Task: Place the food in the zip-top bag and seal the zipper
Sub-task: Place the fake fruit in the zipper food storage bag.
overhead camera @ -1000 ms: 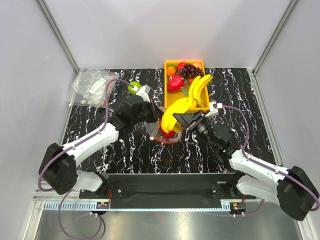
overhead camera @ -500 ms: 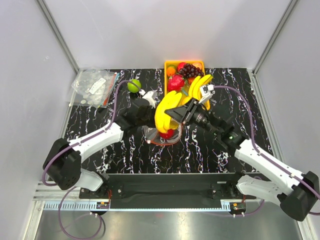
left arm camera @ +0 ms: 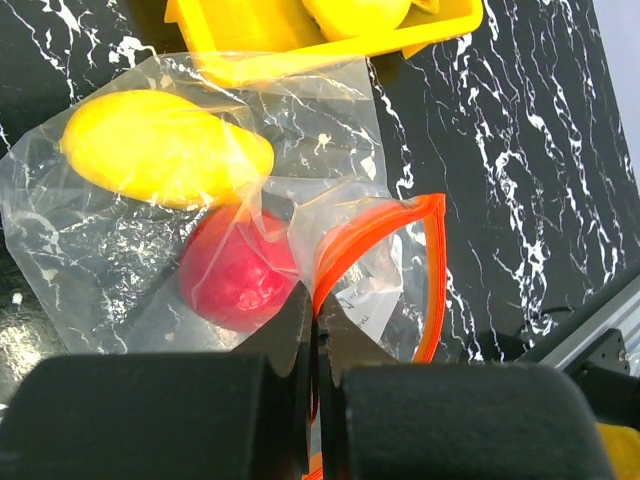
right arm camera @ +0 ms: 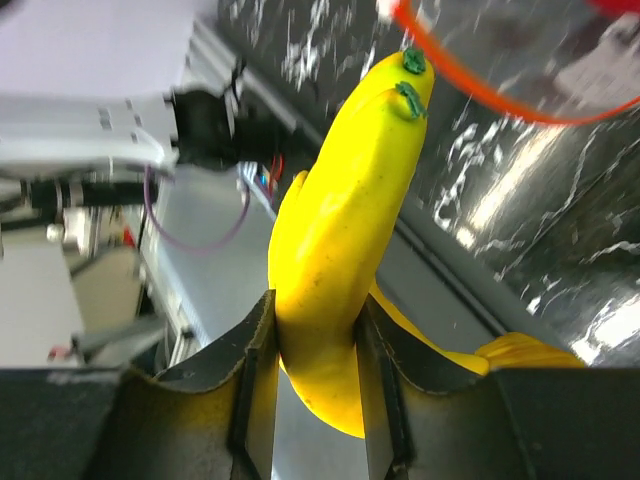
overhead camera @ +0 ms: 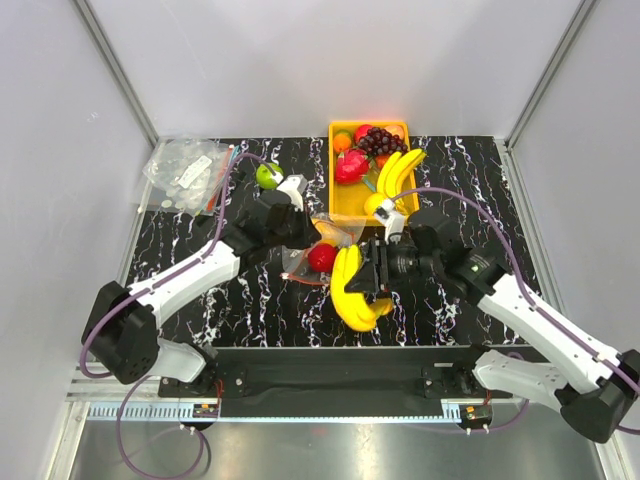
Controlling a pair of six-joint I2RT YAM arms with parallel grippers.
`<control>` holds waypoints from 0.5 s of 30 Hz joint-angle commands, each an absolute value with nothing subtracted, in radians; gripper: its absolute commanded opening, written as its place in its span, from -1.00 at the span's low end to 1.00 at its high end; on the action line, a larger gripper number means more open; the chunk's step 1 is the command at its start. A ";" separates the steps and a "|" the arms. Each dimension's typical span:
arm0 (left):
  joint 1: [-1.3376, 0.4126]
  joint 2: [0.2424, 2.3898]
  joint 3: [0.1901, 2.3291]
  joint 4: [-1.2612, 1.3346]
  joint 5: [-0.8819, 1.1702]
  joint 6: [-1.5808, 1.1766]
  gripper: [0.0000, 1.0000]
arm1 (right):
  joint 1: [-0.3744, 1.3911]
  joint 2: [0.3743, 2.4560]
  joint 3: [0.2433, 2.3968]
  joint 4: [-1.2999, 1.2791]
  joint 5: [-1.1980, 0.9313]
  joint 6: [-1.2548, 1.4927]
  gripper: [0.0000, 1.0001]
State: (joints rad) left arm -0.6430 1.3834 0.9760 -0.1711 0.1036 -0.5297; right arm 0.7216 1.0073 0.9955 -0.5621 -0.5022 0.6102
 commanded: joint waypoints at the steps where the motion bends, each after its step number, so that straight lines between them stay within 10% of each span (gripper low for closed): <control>1: -0.640 1.338 1.014 -0.152 0.143 -0.471 -1.00 | 0.727 1.072 1.022 -0.620 -0.704 0.522 -0.51; 15: -0.638 1.227 0.876 0.038 0.293 -0.446 -1.00 | 0.727 1.477 1.160 -0.445 -0.851 0.554 -0.57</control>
State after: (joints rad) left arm -0.6422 1.2686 0.9062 -0.0803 0.2249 -0.4633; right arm 0.7219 1.4448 1.0760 -0.4999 -0.7818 0.5480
